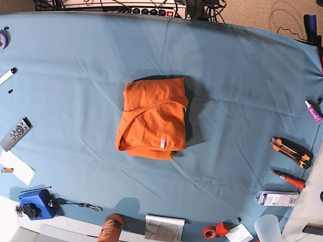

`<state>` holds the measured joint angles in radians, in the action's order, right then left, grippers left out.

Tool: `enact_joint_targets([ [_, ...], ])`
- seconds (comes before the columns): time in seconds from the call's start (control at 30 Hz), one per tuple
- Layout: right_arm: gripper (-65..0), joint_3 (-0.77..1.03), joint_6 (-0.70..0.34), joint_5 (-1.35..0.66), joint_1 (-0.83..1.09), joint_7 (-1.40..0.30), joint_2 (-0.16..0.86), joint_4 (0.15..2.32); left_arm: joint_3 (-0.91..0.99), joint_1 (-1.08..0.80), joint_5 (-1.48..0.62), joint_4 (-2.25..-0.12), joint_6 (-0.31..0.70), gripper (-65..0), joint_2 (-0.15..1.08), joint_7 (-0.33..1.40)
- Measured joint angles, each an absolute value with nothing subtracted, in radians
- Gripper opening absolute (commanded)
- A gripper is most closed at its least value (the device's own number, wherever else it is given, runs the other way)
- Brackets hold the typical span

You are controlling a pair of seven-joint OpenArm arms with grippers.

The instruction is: Layout the t-shirt on the table in an organized manner, then fold the t-shirt properly

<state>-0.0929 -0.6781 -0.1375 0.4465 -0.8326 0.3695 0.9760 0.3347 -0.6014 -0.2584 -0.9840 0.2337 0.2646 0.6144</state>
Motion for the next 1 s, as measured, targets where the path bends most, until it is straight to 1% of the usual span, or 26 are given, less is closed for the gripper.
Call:
enact_joint_targets([
  [0.1,-65.0,-0.188,-0.678,-0.086,0.371,-0.738,0.368,0.861,0.336,-0.54,-0.26,-0.858,0.233,-65.0,0.252,0.516],
  [0.2,-65.0,-0.272,-0.672,-0.041,0.3,-0.63,0.368,0.764,0.337,-0.49,-0.228,-0.738,0.233,-65.0,0.213,0.408],
  [0.23,-65.0,-0.299,-0.656,-0.023,0.278,-0.602,0.368,0.736,0.337,-0.474,-0.205,-0.699,0.229,-65.0,0.196,0.367],
  [0.3,-65.0,-0.349,-0.614,0.009,0.244,-0.55,0.364,0.69,0.335,-0.447,-0.156,-0.626,0.23,-65.0,0.155,0.277],
  [0.37,-65.0,-0.398,-0.569,0.047,0.224,-0.444,0.362,0.654,0.335,-0.419,-0.113,-0.569,0.23,-65.0,0.121,0.214],
  [0.47,-65.0,-0.45,-0.467,0.07,0.209,-0.312,0.362,0.62,0.335,-0.384,-0.098,-0.537,0.229,-65.0,0.093,0.2],
  [0.53,-65.0,-0.469,-0.405,0.074,0.208,-0.265,0.362,0.609,0.335,-0.366,-0.099,-0.537,0.229,-65.0,0.086,0.2],
  [0.67,-65.0,-0.481,-0.333,0.075,0.209,-0.228,0.362,0.599,0.335,-0.356,-0.101,-0.549,0.229,-65.0,0.078,0.189],
  [1.0,-65.0,-0.481,-0.328,0.073,0.199,-0.219,0.362,0.599,0.335,-0.357,-0.101,-0.58,0.229,-65.0,0.078,0.193],
])
